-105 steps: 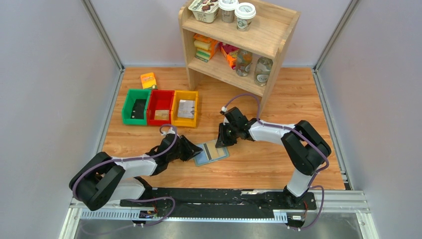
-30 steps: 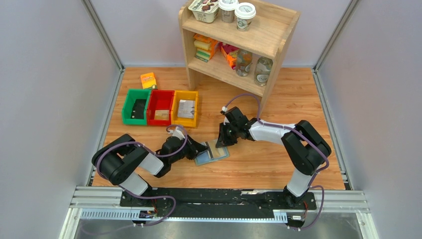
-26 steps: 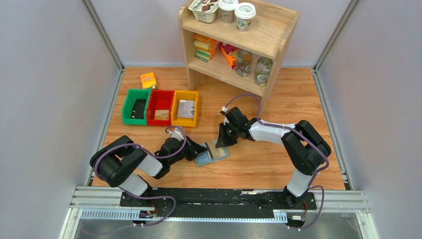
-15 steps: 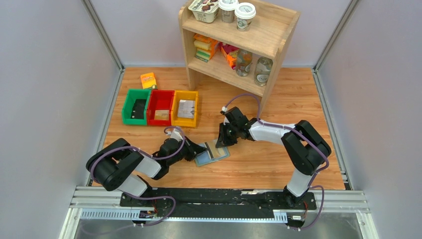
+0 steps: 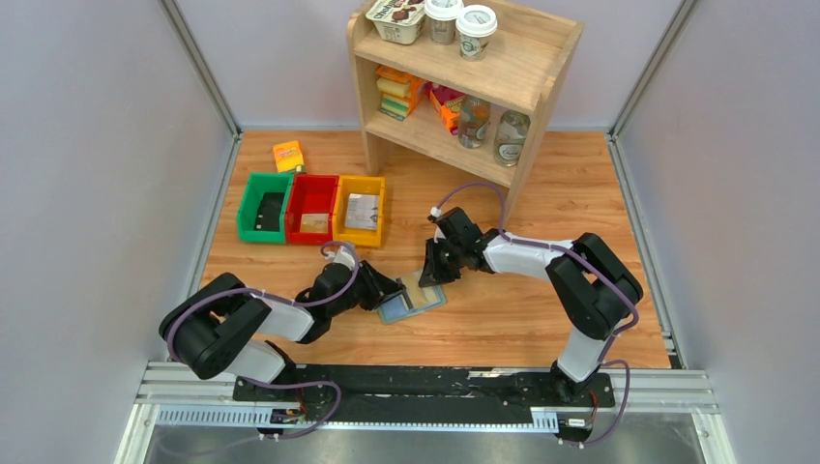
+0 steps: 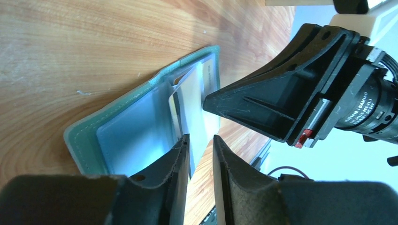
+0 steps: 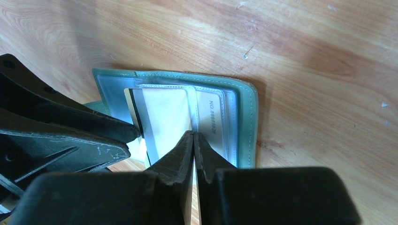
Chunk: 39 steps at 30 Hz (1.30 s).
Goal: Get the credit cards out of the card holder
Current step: Remove the credit card from the card holder.
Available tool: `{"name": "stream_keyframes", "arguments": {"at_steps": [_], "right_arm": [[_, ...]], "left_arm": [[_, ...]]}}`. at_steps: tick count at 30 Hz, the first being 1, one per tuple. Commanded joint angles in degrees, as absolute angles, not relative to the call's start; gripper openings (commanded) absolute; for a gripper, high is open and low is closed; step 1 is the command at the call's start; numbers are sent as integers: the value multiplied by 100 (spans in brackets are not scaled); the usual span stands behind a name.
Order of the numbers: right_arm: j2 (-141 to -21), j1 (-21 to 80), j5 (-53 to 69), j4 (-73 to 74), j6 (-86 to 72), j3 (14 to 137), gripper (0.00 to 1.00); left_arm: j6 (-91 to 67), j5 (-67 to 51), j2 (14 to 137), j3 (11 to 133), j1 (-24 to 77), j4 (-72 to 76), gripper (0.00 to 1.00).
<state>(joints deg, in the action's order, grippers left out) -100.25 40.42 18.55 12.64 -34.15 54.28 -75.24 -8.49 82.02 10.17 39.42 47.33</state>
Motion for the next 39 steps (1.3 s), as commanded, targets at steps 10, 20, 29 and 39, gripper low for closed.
{"name": "stream_keyframes", "arguments": {"at_steps": [10,20,29,39], "right_arm": [[-10354,4052,1239,1872,-3138,5229,9],[-10371,4052,1257,1863,-3138,5229,9],[-10371,4052,1248,1863,-3138,5229,9],[-10354,4052,1257,1854,-3129,5229,8]], "left_arm": [[-7295,-510,7402,1081,3973,3589,37],[-7005,-307,7013,1327,3973,2680,40],[-7057,-641,8084,1485,3973,3471,40],[-7259,-712,8894,1266,3973,4402,41]]}}
